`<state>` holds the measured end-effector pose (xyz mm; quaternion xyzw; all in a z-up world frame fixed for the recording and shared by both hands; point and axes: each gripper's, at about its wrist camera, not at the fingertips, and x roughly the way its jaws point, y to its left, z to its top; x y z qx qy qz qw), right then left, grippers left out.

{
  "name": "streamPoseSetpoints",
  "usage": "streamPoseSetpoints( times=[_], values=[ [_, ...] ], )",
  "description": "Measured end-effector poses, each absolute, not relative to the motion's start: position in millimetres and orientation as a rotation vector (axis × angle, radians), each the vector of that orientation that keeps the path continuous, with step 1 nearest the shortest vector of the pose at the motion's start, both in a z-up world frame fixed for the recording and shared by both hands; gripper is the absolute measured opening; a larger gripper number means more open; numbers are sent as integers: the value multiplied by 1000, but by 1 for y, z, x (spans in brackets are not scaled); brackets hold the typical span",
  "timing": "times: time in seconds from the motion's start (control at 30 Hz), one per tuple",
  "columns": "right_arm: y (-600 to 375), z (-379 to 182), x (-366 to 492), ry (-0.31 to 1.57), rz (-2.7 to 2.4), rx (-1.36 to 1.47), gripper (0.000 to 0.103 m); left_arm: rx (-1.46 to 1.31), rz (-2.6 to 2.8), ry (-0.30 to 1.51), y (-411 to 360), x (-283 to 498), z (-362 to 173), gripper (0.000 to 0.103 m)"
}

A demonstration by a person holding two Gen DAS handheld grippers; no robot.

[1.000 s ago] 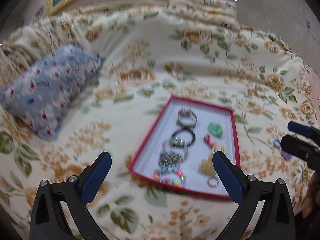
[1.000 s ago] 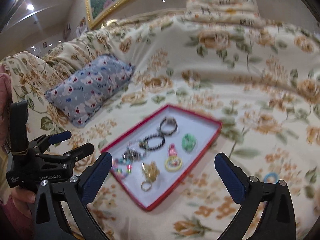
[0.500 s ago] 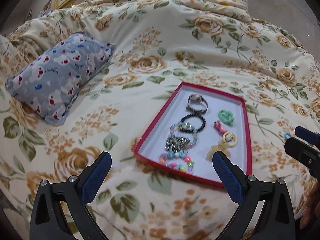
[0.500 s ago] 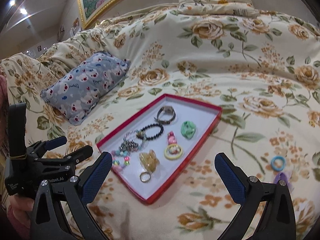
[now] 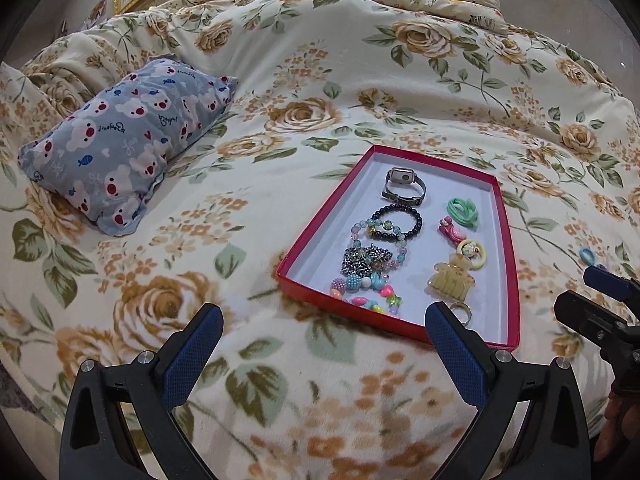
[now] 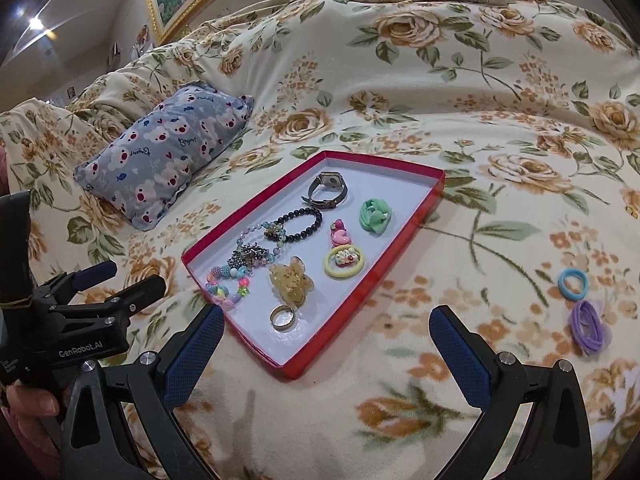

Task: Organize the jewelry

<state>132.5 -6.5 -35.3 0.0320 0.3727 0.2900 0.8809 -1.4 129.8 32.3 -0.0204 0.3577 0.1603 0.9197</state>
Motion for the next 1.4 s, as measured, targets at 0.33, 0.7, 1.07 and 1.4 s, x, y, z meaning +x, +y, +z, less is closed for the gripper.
streamPoseSetpoints(
  times=[0.33,0.7,1.07,1.4],
  values=[
    [-10,-36,128,742,592,75,103,-19,335,691,122,-14,30,102],
    [-8,-37,124,715,582,39,103,1,323,678,118,-20,30,102],
    [-6,-39,121,716,580,18,103,1,308,689,116,-18,28,102],
    [-8,-38,119,704,572,11,103,4,287,684,114,-19,26,102]
  ],
)
